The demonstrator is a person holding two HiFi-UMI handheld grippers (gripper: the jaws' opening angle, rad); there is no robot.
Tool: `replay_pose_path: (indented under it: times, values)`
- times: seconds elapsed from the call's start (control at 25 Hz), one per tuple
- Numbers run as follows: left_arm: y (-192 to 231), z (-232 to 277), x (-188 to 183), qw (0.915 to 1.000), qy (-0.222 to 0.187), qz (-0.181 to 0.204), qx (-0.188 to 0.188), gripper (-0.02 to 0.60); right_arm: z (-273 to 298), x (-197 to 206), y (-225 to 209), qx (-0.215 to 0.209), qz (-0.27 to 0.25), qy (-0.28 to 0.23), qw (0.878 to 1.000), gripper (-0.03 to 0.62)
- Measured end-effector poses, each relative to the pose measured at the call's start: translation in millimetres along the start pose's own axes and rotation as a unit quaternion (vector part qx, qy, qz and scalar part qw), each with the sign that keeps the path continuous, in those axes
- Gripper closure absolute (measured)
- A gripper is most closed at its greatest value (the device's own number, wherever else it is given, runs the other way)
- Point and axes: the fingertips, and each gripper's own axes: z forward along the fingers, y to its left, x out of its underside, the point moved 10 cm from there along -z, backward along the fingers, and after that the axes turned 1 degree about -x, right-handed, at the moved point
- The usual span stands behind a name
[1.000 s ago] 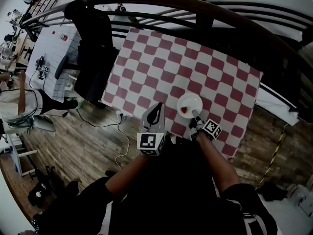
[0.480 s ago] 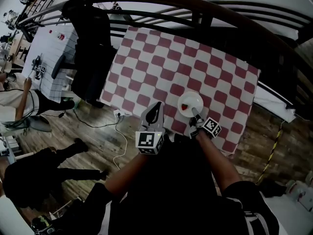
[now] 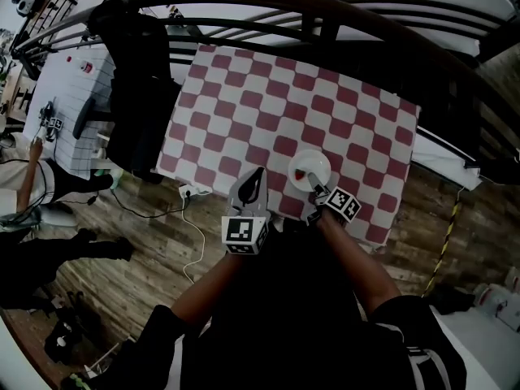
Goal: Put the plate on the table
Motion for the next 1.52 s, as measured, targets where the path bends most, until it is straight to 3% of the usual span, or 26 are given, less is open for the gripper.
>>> replay_pose_path:
  times: [0.2,0.36,0.84,1.24,1.4,1.52]
  values:
    - [3,3,-1,0.9998,-0.001,-0.007,0.019,0.572,-10,-3,1,0.065,-0.025,-0.021,0.997,0.221]
    - [8,4,-4,0.9995,-0.005,-0.004,0.032,0.572,-19,-5,3,0.086,-0.043,-0.041,0.995,0.217]
    - [37,3,-14,0.9986,-0.008,-0.011,0.052,0.571,-36,3,41,0.017,-0.018,-0.094,0.995,0.222]
    - [57,-2,-21,0.9957,-0.017,-0.046,0.079,0.572,-62,18,113,-0.089,-0.035,-0.147,0.985,0.384]
    - [56,2,-25,0.9934,-0.03,-0.054,0.097,0.571,-78,19,142,-0.094,-0.11,-0.189,0.971,0.558]
    - [50,4,-29,0.9906,-0.04,-0.061,0.115,0.571,-91,16,159,-0.097,-0.15,-0.203,0.963,0.597]
